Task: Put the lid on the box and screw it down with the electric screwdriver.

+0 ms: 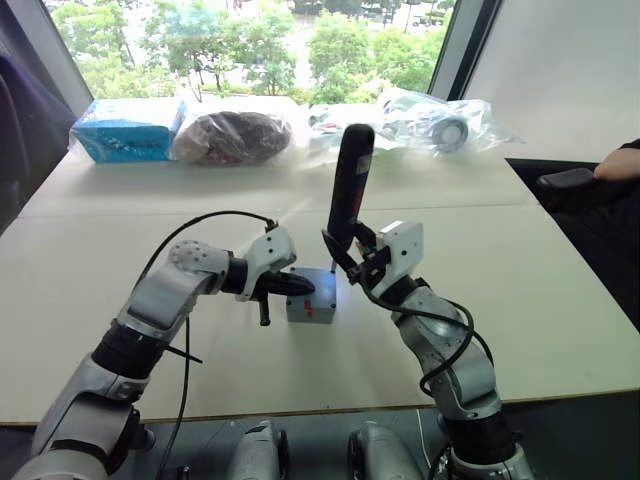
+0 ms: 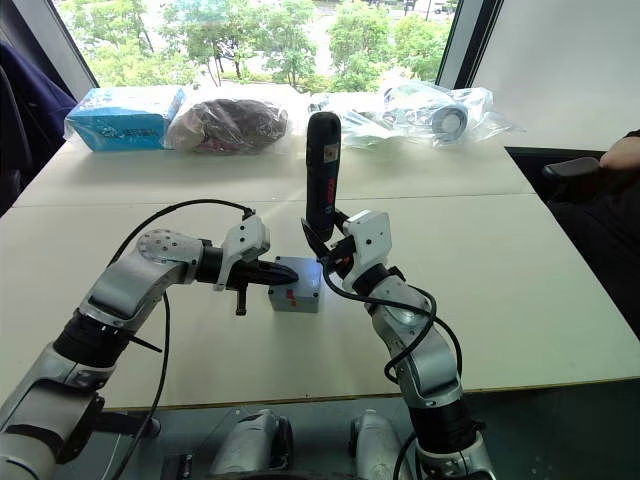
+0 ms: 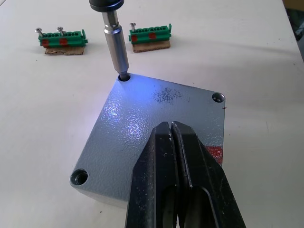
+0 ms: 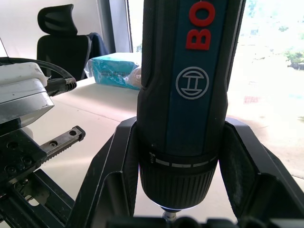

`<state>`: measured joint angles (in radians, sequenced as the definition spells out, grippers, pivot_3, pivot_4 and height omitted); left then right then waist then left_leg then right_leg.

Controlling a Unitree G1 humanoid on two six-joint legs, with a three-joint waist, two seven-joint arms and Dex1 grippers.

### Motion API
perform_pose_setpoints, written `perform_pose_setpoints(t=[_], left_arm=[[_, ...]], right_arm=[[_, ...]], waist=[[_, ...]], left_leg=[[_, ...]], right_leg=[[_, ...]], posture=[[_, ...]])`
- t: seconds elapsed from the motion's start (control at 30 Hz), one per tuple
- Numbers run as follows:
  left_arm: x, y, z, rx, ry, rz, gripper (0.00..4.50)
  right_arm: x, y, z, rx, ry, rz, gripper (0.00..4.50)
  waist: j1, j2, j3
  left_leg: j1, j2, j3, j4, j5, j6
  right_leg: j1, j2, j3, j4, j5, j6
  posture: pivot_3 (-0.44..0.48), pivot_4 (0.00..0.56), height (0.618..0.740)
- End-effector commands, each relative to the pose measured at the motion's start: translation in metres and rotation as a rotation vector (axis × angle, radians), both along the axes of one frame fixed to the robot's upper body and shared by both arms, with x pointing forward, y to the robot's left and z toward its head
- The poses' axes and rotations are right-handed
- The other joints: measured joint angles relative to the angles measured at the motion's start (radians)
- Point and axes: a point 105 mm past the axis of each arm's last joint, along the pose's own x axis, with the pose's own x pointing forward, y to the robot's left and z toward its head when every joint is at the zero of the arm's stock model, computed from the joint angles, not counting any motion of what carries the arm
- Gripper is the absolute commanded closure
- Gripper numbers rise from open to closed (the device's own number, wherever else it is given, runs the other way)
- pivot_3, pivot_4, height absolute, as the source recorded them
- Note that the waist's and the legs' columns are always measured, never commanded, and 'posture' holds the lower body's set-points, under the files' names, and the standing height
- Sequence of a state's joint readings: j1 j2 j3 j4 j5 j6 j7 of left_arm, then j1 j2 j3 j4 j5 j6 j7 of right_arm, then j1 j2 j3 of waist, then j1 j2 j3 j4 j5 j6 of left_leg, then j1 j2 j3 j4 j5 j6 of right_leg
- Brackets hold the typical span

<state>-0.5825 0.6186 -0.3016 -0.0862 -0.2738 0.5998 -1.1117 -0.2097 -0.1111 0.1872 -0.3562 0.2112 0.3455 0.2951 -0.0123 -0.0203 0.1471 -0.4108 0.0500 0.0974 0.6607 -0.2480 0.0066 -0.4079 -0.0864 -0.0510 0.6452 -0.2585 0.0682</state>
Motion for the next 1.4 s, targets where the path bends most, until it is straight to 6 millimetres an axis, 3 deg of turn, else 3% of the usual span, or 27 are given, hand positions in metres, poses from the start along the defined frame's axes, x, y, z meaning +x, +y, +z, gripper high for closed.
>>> perform_pose_setpoints(t=[0.03,0.23,0.37,0.53,0.67,0.73,0.83,0.93,0.97,1.0,1.03,1.1,1.23,1.33,1.4], left_arm=[[-0.002,-0.001,-0.004,0.01,0.01,-0.006,4.5],[0.0,-0.002,-0.005,0.009,0.008,0.005,4.5],[0.003,-0.001,-0.005,0.005,0.006,0.021,4.5],[0.002,-0.006,-0.008,-0.022,-0.002,0.018,4.5],[0.001,-0.008,-0.008,-0.058,-0.008,0.043,4.5],[0.001,-0.008,-0.009,-0.064,-0.01,0.047,4.5],[0.003,-0.011,0.019,-0.219,-0.003,0.094,4.5],[0.004,-0.013,0.031,-0.283,-0.009,0.115,4.5],[0.001,-0.015,0.042,-0.303,-0.041,0.094,4.5],[-0.006,-0.018,0.053,-0.309,-0.078,0.047,4.5],[-0.015,-0.023,0.06,-0.297,-0.126,-0.018,4.5],[-0.026,-0.028,0.065,-0.271,-0.167,-0.094,4.5],[-0.033,-0.035,0.063,-0.229,-0.174,-0.167,4.5],[-0.039,-0.036,0.052,-0.173,-0.122,-0.22,4.5],[-0.045,-0.037,0.047,-0.159,-0.096,-0.246,4.5]], right_arm=[[0.002,-0.004,-0.055,-0.084,0.224,-0.014,2.68],[0.002,-0.003,-0.042,-0.064,0.184,0.011,2.68],[0.004,-0.002,-0.009,-0.065,0.08,0.044,2.68],[-0.003,-0.009,0.071,-0.092,-0.144,0.113,2.68],[-0.012,-0.018,0.11,-0.066,-0.184,0.128,2.68],[-0.014,-0.021,0.118,-0.055,-0.18,0.127,2.68],[-0.004,-0.051,0.15,0.06,-0.081,0.065,2.68],[-0.007,-0.06,0.16,0.102,-0.015,0.096,2.68],[0.004,-0.079,0.154,0.076,0.099,0.02,2.68],[0.012,-0.107,0.134,0.011,0.259,-0.054,2.68],[0.016,-0.137,0.11,-0.036,0.423,-0.142,2.68],[0.015,-0.171,0.082,-0.066,0.623,-0.219,2.68],[0.001,-0.192,0.051,-0.099,0.847,-0.201,2.68],[-0.001,-0.208,0.031,-0.082,0.987,-0.252,2.68],[-0.004,-0.215,0.017,-0.092,1.071,-0.272,2.68]], waist=[[0.0,0.0,0.0],[0.0,0.0,0.0],[0.0,0.001,0.0],[0.003,0.004,0.004],[0.002,0.006,0.005],[0.002,0.006,0.005],[0.001,0.007,0.008],[0.003,0.006,0.012],[0.002,0.007,0.013],[0.001,0.007,0.013],[0.005,0.006,0.013],[0.026,0.004,0.013],[0.016,0.014,0.019],[-0.008,0.018,0.022],[-0.006,0.017,0.023]], left_leg=[[0.0,0.0,0.0,0.0,0.0,0.0],[0.0,0.0,-0.001,-0.001,0.0,0.0],[0.001,0.0,-0.001,-0.007,0.0,0.0],[-0.003,-0.001,0.0,-0.011,0.0,0.0],[-0.014,-0.002,-0.001,-0.009,0.001,0.001],[-0.017,-0.002,0.0,-0.009,0.001,0.001],[-0.017,-0.002,0.0,-0.01,0.001,0.001],[-0.018,-0.002,0.001,-0.008,0.001,0.001],[-0.018,-0.002,0.001,-0.008,0.001,0.001],[-0.018,-0.002,0.001,-0.009,0.001,0.001],[-0.018,-0.002,0.001,-0.009,0.001,0.001],[-0.019,-0.003,0.0,-0.009,0.001,0.001],[-0.02,-0.01,0.006,-0.011,-0.002,0.007],[-0.023,-0.015,0.01,-0.011,-0.003,0.01],[-0.023,-0.013,0.009,-0.01,-0.003,0.01]], right_leg=[[-0.001,-0.001,0.0,0.0,0.0,0.0],[-0.002,-0.002,-0.001,-0.002,0.0,-0.001],[-0.001,-0.003,-0.002,-0.008,0.0,-0.001],[0.0,-0.003,-0.002,-0.011,0.001,-0.001],[-0.009,-0.003,-0.003,-0.011,0.001,-0.001],[-0.012,-0.001,-0.003,-0.011,0.002,0.0],[-0.012,0.001,-0.004,-0.011,0.003,0.003],[-0.014,0.0,-0.003,-0.009,0.004,0.004],[-0.014,0.0,-0.003,-0.009,0.004,0.004],[-0.014,0.0,-0.003,-0.009,0.004,0.004],[-0.015,0.0,-0.003,-0.009,0.004,0.004],[-0.013,-0.001,-0.004,-0.012,0.003,0.002],[-0.014,-0.008,-0.001,-0.015,0.002,0.001],[-0.021,-0.005,0.007,-0.015,0.009,0.015],[-0.021,-0.002,0.008,-0.015,0.009,0.015]], posture=[[0.0,0.15,0.74],[0.0,0.15,0.74],[0.0,0.15,0.74],[0.0,0.15,0.74],[0.0,0.15,0.74],[0.0,0.15,0.74],[0.0,0.15,0.74],[0.0,0.15,0.74],[0.0,0.15,0.74],[0.0,0.15,0.74],[0.0,0.15,0.74],[0.0,0.15,0.74],[0.0,0.15,0.74],[0.0,0.15,0.74],[0.0,0.15,0.74]])
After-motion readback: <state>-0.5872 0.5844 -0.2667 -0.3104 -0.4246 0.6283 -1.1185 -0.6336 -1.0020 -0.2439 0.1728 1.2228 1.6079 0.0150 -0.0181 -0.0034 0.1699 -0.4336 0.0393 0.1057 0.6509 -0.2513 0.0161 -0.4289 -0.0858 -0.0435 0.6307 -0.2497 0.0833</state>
